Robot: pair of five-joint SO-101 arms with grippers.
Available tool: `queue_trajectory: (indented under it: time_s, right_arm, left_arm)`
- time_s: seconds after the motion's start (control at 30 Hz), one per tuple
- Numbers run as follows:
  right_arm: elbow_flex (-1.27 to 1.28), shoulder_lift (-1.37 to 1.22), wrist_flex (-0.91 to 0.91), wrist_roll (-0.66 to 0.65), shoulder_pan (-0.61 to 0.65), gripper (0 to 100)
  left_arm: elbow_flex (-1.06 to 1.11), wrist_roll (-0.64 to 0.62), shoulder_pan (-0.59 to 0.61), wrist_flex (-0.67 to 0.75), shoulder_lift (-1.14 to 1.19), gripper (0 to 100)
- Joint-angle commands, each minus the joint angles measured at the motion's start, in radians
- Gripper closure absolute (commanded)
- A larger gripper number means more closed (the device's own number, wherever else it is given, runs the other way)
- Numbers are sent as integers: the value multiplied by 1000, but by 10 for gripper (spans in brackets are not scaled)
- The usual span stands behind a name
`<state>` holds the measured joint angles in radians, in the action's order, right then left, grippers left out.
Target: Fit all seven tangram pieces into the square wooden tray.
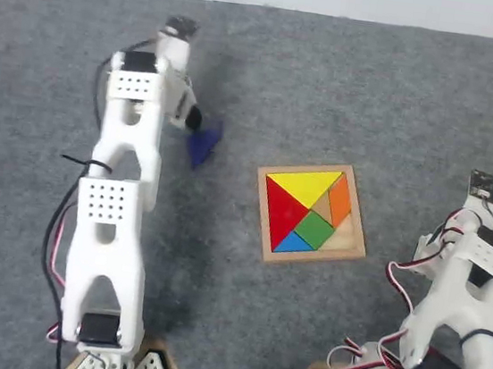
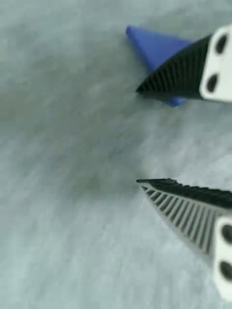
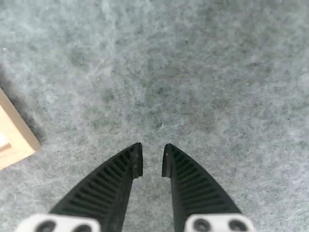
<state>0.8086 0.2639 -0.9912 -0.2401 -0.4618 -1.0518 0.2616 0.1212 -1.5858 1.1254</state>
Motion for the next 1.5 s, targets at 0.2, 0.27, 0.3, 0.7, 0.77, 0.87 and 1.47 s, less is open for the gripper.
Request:
queue_trajectory:
  time_s: [0.2, 0.27, 0.3, 0.7, 0.77, 0.87, 1.47]
  right_arm:
    - [-49, 59, -15, -8, 7, 909]
    - [-49, 59, -15, -8, 7, 909]
    - [-49, 59, -15, -8, 7, 909]
    - [-44, 59, -15, -8, 10, 909]
    - [-44, 58, -13, -8, 10, 909]
    - [-44, 58, -12, -8, 12, 909]
    - [-43, 54, -12, -8, 13, 909]
  left_arm:
    - [177, 106, -74, -173, -126, 790]
    - [325, 118, -89, -173, -192, 791]
    - [395, 130, -94, -170, -235, 791]
    - [1038, 100, -87, 75, -876, 791]
    - [1142, 54, -92, 144, -959, 791]
    - [1277, -28, -132, 245, -1045, 791]
    - [1331, -264, -267, 371, -856, 787]
